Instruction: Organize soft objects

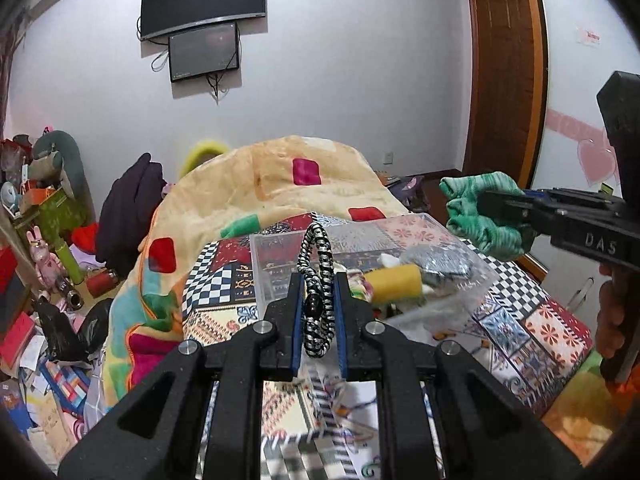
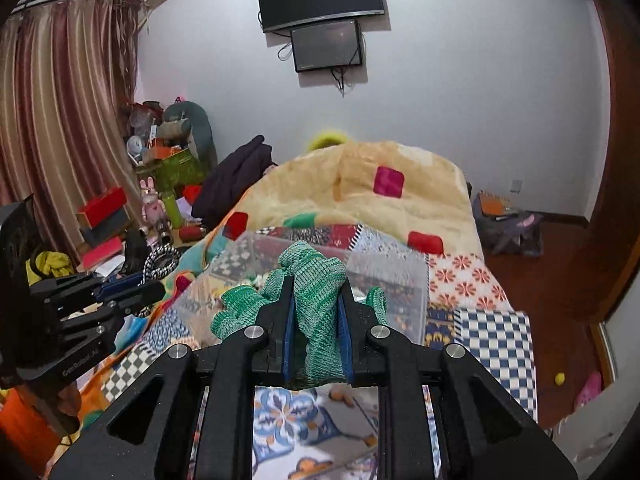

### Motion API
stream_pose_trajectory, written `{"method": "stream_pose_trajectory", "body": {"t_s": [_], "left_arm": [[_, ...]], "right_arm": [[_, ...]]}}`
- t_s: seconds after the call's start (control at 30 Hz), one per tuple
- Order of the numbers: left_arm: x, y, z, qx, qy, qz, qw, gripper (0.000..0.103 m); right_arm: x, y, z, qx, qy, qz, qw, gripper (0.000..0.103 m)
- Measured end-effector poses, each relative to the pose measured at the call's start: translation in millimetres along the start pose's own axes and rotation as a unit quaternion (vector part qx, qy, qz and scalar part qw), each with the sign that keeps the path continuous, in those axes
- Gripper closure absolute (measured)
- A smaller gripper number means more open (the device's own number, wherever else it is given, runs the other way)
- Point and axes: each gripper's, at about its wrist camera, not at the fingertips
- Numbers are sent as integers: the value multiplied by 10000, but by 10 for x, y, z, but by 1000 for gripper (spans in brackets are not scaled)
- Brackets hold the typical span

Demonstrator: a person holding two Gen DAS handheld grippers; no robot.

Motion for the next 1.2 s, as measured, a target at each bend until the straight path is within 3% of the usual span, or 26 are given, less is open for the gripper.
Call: {"method": "stream_pose_trajectory", "body": {"t_s": [0.2,0.43,0.53,0.57,0.63,0.7,0.9,1.13,1.2], "left_arm": [[-20,360,-12,-98,72,280,9995,90],[-143,709,-68,-122,248,645,9975,89],[-171,779,-81,-144,235,740,9969,78],[-175,780,-89,-139,231,730,9970,73],[-172,760,-86,-119,222,698,9972,68],[-159,713,-79,-140,194,661,9975,64],[-69,434,-49,-177,78,397,9990,57],[69,-53,4,-210,-154,-114,9996,55],[101,-230,11,-212,-239,-320,9990,50]], "right_arm": [[-8,326,-20,-6,-65,257,9996,86],[-228,809,-96,-187,-114,884,9958,82],[-302,884,-126,-337,-141,1063,9937,74],[-300,870,-130,-347,-156,1065,9936,71],[-277,825,-133,-369,-177,1018,9940,57],[-248,758,-122,-338,-182,943,9948,52],[-161,581,-83,-180,-156,798,9965,52],[-10,159,59,-67,-251,296,9992,51],[30,33,102,-48,-258,141,9996,51]]}}
Point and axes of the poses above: each gripper's, at about its wrist camera, not at the fingertips, and y roughly the way its jaws point, z to its left, x to its top, and after that the axes turned 7 degrees about x, right-handed
